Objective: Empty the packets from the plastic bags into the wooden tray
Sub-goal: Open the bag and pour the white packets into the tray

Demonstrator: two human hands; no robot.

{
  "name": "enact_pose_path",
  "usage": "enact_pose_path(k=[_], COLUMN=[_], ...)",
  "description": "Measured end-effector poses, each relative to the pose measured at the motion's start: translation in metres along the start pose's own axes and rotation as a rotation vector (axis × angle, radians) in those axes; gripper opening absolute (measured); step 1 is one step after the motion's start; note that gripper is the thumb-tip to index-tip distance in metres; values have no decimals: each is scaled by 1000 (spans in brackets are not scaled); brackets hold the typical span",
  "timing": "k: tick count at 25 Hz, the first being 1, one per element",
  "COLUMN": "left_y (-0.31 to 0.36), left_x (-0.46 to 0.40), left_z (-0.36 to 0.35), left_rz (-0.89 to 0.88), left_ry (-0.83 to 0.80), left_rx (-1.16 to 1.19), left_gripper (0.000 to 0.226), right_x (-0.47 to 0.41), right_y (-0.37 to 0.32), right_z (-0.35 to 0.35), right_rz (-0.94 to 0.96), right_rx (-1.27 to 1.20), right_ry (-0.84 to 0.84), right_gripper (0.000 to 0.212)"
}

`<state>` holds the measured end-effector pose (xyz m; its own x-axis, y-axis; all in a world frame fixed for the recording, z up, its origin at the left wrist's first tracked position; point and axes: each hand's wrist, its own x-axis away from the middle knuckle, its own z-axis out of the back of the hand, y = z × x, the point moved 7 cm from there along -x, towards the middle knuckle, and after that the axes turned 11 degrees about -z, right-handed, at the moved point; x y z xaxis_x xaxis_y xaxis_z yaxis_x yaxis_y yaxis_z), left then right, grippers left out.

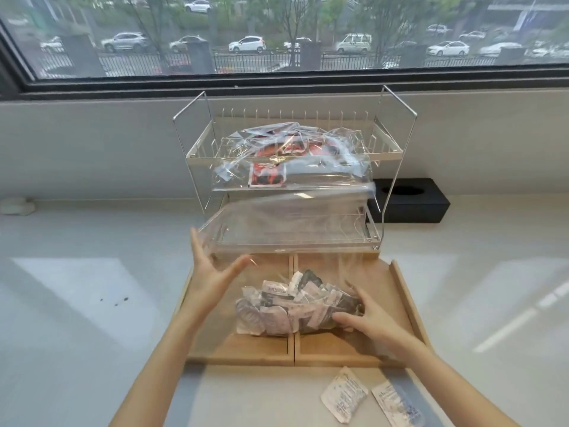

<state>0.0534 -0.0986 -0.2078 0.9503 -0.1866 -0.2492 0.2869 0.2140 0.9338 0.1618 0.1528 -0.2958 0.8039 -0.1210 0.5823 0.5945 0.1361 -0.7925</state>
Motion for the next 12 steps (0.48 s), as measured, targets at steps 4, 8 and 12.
enact_pose_path(k=[4,8,12], left_y=[-52,-65,-58], left_x=[58,61,59], left_z=[-49,-60,-61], left_rz=[327,343,351], left_ry=[-242,-232,-223], left_rx=[-40,-70,-71], left_gripper=[114,90,49], right_x=[-11,-13,-2], right_y=[8,14,8], right_z=[-5,-3,-3], right_rz=[26,28,36], right_rx=[-3,61,38], right_ry=[51,154,205], right_gripper=[72,59,28])
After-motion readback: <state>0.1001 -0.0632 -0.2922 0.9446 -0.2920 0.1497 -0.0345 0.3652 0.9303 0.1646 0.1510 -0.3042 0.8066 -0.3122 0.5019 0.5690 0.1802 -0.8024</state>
